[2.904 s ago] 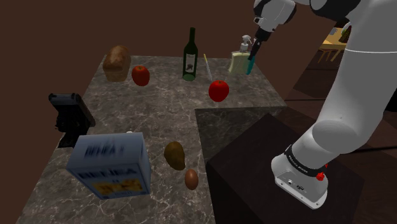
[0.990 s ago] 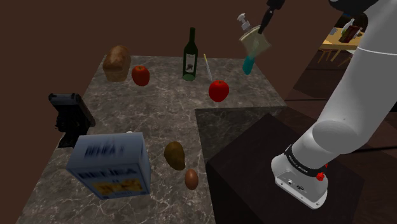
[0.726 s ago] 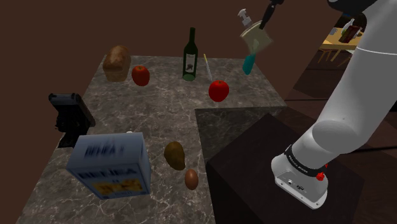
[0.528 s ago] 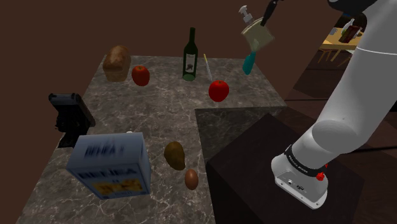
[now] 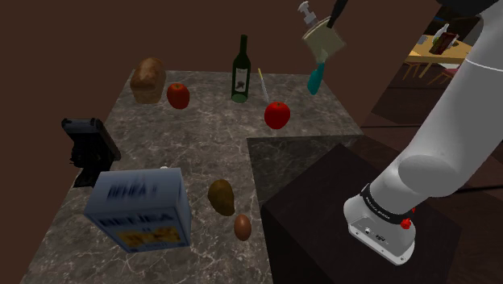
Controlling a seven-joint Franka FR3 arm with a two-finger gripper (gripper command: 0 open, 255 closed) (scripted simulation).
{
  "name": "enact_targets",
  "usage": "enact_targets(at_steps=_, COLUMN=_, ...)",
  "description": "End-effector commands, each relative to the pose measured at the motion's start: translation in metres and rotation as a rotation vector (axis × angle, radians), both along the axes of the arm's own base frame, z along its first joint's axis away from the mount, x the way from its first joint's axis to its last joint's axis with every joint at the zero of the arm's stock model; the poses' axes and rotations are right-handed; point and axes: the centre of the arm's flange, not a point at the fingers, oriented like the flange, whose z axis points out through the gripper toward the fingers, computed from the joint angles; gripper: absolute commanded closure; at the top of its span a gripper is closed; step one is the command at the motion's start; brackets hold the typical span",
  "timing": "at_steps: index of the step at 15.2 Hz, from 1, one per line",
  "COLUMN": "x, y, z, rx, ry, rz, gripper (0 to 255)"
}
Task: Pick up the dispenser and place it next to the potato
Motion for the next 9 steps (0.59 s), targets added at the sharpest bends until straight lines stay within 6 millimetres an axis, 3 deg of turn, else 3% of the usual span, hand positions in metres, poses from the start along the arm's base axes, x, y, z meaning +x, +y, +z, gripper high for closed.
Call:
enact_targets(at_steps=1, x=-0.002, y=0.026, z=-0.001, rx=-0.001, ry=0.0, rz=-0.001, gripper=255)
enact_targets(at_steps=9, x=-0.007, y=0.131, z=0.0, rx=-0.001, ry=0.0, rz=-0.001, gripper=255)
